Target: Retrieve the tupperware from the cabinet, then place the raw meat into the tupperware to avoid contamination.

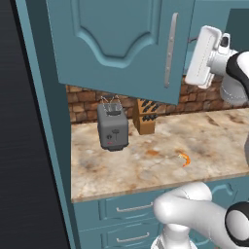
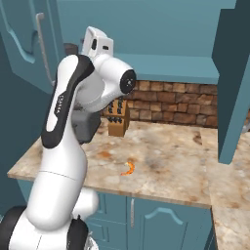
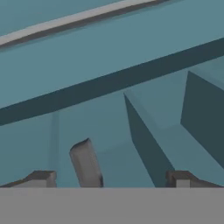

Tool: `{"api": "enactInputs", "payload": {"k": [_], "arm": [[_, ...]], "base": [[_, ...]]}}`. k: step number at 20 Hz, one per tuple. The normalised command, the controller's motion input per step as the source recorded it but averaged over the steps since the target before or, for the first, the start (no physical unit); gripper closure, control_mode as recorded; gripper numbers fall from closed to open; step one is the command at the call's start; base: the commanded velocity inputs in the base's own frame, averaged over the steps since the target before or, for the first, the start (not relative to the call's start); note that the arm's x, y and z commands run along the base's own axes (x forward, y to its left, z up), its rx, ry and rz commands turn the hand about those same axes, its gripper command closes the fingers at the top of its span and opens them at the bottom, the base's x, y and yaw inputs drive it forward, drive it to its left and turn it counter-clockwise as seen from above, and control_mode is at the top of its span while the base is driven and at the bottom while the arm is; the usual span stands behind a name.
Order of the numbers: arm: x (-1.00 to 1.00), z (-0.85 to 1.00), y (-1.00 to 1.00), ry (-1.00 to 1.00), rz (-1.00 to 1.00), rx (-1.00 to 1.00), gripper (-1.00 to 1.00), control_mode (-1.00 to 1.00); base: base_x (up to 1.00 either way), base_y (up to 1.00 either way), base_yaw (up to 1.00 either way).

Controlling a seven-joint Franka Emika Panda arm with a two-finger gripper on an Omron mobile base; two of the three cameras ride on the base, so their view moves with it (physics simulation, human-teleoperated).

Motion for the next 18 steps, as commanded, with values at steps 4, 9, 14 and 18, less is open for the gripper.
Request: {"api": "enactInputs", "payload": {"k": [4, 9, 14, 18], "arm": [[-0.02, 0.00, 0.04, 0.00, 0.05, -0.02, -1.00, -1.00], [-0.09, 0.00, 0.16, 0.00, 0.05, -0.04, -1.00, -1.00], [-0.14, 0.00, 0.24, 0.00, 0.05, -0.05, -1.00, -1.00], [-0.29, 0.00, 0.34, 0.00, 0.06, -0.06, -1.00, -1.00]], "base": [[0.00, 0.00, 0.00], [0.00, 0.00, 0.00], [0.00, 0.00, 0.00], [0.00, 0.00, 0.00]]}}
